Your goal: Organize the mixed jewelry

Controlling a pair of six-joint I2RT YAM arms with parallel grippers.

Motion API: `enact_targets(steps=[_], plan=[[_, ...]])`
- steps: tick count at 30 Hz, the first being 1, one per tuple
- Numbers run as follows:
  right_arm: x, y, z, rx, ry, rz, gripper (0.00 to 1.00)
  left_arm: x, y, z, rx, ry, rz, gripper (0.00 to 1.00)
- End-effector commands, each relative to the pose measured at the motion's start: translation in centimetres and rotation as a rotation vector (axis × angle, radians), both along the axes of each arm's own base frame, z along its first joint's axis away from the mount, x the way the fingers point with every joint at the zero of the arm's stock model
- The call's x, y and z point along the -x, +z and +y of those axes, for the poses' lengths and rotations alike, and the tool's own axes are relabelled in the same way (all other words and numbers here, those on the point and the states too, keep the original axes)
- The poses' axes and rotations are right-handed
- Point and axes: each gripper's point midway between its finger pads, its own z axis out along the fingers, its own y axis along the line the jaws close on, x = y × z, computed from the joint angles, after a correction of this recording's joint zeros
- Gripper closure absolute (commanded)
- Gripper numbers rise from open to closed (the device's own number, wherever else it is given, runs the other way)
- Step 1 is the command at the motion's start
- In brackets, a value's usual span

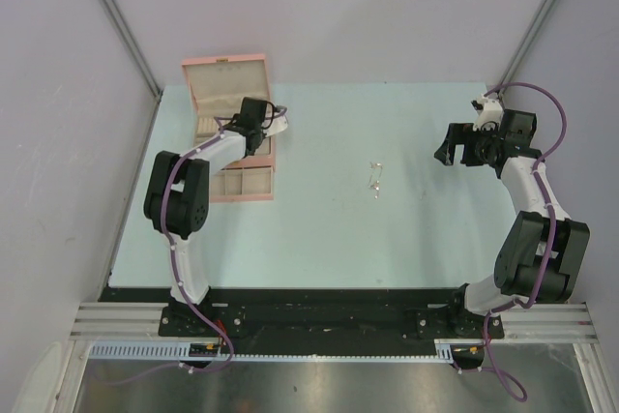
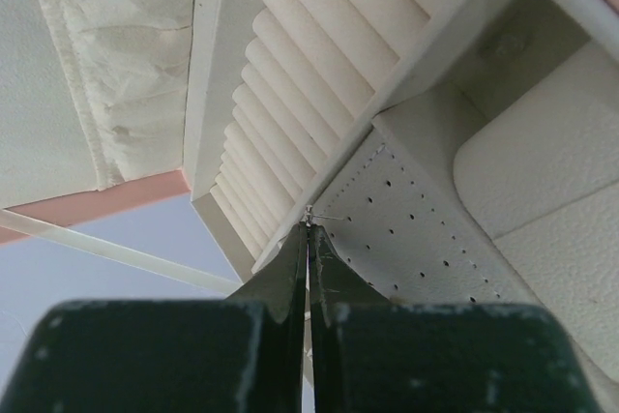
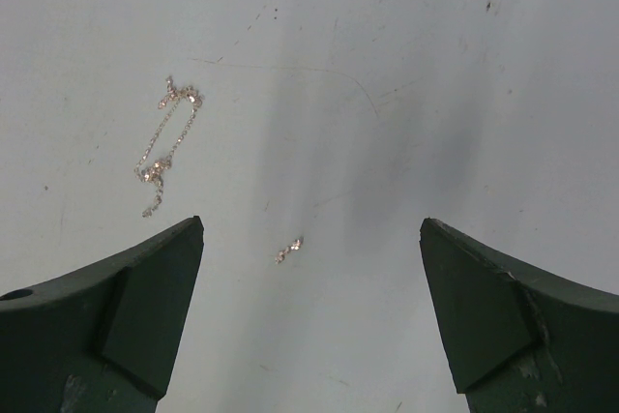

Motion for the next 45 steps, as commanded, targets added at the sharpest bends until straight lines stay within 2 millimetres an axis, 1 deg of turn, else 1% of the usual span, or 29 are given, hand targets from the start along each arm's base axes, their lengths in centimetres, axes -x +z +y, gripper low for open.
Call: enact_targets(steps=[1,8,21,45], plan=[[-0.3,0.7,-0.5,0.012,-0.012,-0.017,0.00,-1.3,1.4,0.1,0.005,0.011,-0.059,1.00],[-0.3,0.7,-0.6,0.012,-0.014,-0.017,0.00,-1.3,1.2,-0.1,0.023,0.018,-0.053,1.00],[-0.4,0.4,-0.6,0.010,-0.013,-0.012,0.00,-1.4,2.1,-0.5,0.061,0.022,-0.058,1.00],[-0.3,0.4,-0.6,0.012,-0.013,-0.012,0.00,-0.6,0.0,-0.2,0.039,0.020,-0.017,0.99]])
